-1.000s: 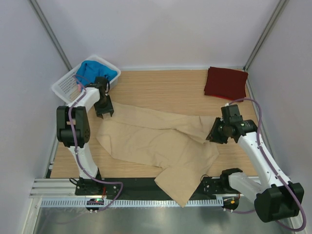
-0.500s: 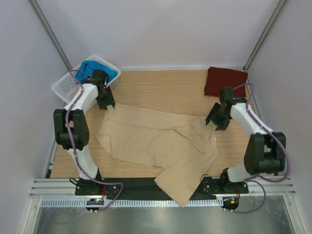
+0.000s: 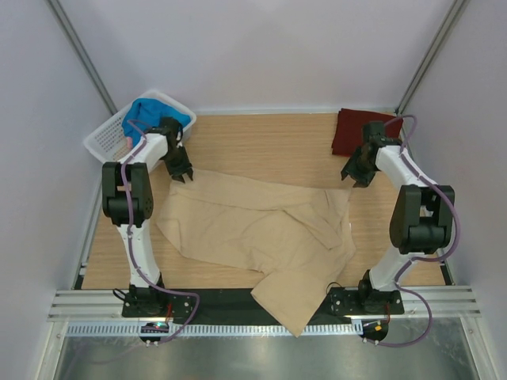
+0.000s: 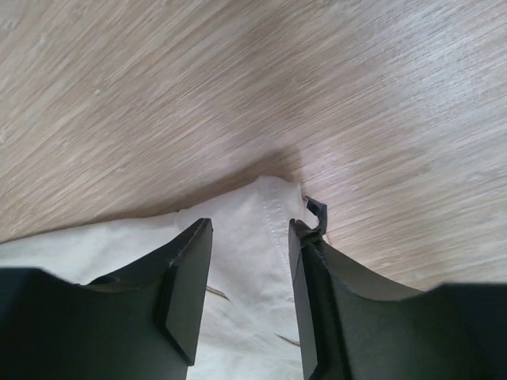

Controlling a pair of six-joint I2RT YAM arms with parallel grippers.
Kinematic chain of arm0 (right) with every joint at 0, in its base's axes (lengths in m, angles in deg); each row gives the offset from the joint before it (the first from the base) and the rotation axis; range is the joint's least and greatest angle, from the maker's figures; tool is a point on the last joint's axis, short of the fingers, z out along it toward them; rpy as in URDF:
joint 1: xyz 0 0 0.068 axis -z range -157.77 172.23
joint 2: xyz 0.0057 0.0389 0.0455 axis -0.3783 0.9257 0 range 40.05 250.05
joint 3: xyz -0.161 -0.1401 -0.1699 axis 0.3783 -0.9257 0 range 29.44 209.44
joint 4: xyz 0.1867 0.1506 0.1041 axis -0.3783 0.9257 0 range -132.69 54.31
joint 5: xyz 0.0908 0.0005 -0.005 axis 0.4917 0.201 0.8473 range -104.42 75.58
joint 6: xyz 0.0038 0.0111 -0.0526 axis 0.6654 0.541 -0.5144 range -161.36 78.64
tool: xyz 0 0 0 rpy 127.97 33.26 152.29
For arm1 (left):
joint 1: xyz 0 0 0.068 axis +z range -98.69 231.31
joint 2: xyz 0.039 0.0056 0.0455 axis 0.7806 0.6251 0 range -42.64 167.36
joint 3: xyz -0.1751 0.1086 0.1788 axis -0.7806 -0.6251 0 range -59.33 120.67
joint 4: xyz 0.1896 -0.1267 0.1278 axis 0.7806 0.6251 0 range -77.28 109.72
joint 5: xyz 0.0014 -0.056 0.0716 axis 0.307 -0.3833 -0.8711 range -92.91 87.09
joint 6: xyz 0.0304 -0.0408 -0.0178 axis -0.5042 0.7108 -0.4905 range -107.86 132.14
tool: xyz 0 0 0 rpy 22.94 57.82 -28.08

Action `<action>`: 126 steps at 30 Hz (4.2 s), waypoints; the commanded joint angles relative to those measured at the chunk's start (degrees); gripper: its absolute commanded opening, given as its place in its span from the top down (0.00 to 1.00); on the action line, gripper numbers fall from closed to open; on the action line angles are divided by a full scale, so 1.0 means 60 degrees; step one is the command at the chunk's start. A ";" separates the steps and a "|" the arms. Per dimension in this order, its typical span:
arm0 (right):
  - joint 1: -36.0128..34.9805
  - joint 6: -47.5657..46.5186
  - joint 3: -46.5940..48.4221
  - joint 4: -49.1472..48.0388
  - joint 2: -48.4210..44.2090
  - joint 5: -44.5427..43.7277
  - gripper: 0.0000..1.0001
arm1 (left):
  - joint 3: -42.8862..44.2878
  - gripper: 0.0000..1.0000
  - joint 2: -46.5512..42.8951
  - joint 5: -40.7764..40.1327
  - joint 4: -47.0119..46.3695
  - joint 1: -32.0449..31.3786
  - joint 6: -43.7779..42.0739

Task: Fold and stack the t-shirts
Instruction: Fold the tshirt

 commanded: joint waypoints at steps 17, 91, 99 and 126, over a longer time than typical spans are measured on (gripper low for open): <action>0.0351 -0.0754 -0.0281 -0.0510 0.0748 0.0916 0.60 | 0.0329 0.70 0.0630 -0.0668 0.0882 -0.0008 0.0384; 0.0454 -0.1765 0.0877 0.1804 0.1158 -0.0154 0.72 | -0.0184 0.68 0.0939 -0.1547 0.0867 -0.0038 0.0443; 0.0454 -0.1882 0.0730 0.1834 0.1290 -0.0651 0.71 | -0.0169 0.68 0.0997 -0.1708 0.0941 -0.0038 0.0487; 0.1505 -0.0289 -0.0777 0.1105 0.0470 -0.0320 0.99 | -0.0125 0.68 0.1232 -0.1855 0.1072 -0.0023 0.0502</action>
